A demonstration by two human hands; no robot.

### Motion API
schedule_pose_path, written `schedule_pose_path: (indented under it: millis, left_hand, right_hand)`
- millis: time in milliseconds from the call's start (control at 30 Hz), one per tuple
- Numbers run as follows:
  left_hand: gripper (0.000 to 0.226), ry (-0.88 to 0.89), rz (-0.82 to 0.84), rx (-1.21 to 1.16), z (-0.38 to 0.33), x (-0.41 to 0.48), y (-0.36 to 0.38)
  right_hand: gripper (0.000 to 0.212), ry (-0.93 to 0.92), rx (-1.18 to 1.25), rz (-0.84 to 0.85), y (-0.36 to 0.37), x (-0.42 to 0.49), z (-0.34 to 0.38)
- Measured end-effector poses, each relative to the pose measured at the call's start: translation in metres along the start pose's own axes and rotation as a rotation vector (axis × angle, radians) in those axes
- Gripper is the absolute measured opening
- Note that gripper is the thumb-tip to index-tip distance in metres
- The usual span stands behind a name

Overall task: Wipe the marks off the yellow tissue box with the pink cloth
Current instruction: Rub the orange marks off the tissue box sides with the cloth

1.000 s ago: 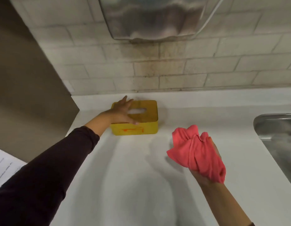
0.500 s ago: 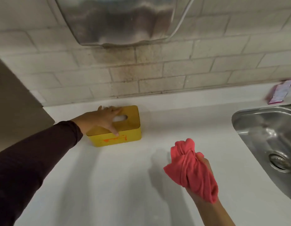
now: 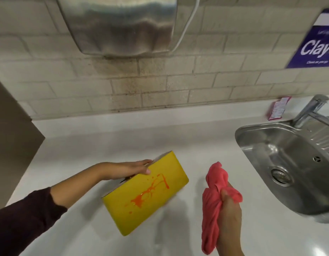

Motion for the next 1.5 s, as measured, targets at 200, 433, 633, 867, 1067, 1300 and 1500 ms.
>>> schedule_pose_path:
  millis: [200, 433, 633, 867, 1067, 1300, 1500]
  left_hand:
    - [0.074, 0.018, 0.047, -0.008, -0.009, 0.017, 0.037]
    - [0.078, -0.009, -0.043, 0.004, -0.011, 0.018, 0.038]
    - [0.068, 0.016, -0.089, -0.032, -0.020, 0.012, 0.038]
    - [0.073, -0.014, -0.130, -0.091, -0.011, 0.011, 0.034]
    - [0.069, -0.011, -0.149, -0.139, -0.008, 0.013, 0.035]
    - [0.060, -0.027, -0.124, -0.134, -0.002, 0.013, 0.036]
    - [0.062, -0.021, -0.122, -0.121, -0.008, 0.010, 0.038]
  right_hand:
    - [0.033, -0.238, -0.128, 0.221, 0.027, -0.011, 0.000]
    - [0.047, -0.641, -0.522, 0.582, 0.075, -0.026, -0.006]
    - [0.056, -0.967, -0.845, 0.817, 0.091, -0.042, -0.012]
    - [0.050, -0.869, -0.776, 0.818, 0.072, -0.021, -0.009]
    - [0.053, -0.871, -0.779, 0.742, 0.088, -0.041, -0.010]
    - [0.040, -0.969, -0.781, 0.891, 0.062, -0.020, -0.001]
    - [0.042, -0.888, -0.711, 0.764, 0.089, -0.046, -0.012]
Point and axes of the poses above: each hand's wrist, its own x-axis towards the middle knuckle, its own y-axis out of the palm, z = x × y, the point moved 9 cm from there along x, towards the middle knuckle, and after that the axes turned 13 degrees about -y, right-handed, at the moved point
